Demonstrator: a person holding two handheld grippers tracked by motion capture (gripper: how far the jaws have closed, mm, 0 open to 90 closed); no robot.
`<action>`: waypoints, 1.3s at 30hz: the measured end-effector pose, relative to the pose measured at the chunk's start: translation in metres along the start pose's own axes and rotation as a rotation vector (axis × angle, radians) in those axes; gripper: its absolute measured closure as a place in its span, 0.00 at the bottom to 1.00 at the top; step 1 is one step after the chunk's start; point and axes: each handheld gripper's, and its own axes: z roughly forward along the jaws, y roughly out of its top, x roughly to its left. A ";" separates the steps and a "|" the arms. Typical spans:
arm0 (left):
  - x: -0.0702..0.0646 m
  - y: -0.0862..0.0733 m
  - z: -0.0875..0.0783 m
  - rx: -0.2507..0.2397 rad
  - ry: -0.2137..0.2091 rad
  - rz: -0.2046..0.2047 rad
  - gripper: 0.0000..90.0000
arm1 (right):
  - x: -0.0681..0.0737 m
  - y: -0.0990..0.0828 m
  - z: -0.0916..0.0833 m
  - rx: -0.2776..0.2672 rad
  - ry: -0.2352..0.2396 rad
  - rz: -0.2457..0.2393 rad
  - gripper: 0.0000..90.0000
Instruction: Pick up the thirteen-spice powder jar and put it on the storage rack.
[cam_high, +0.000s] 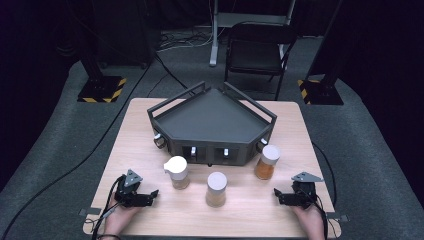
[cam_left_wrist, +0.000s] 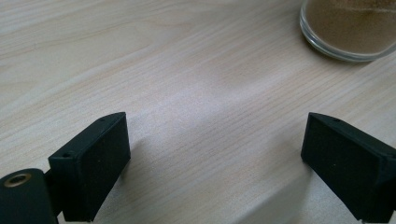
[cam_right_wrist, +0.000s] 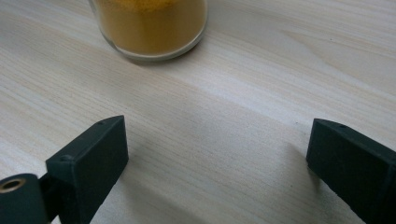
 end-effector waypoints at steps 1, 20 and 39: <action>0.000 0.000 0.000 0.000 0.000 0.000 0.08 | 0.000 0.000 0.000 0.000 0.000 0.000 0.05; 0.006 -0.010 -0.012 -0.088 -0.035 0.011 0.09 | 0.000 0.000 0.000 0.000 0.001 -0.001 0.05; 0.012 -0.013 -0.022 -0.191 -0.134 0.004 0.10 | 0.000 0.000 0.000 0.000 0.001 -0.001 0.05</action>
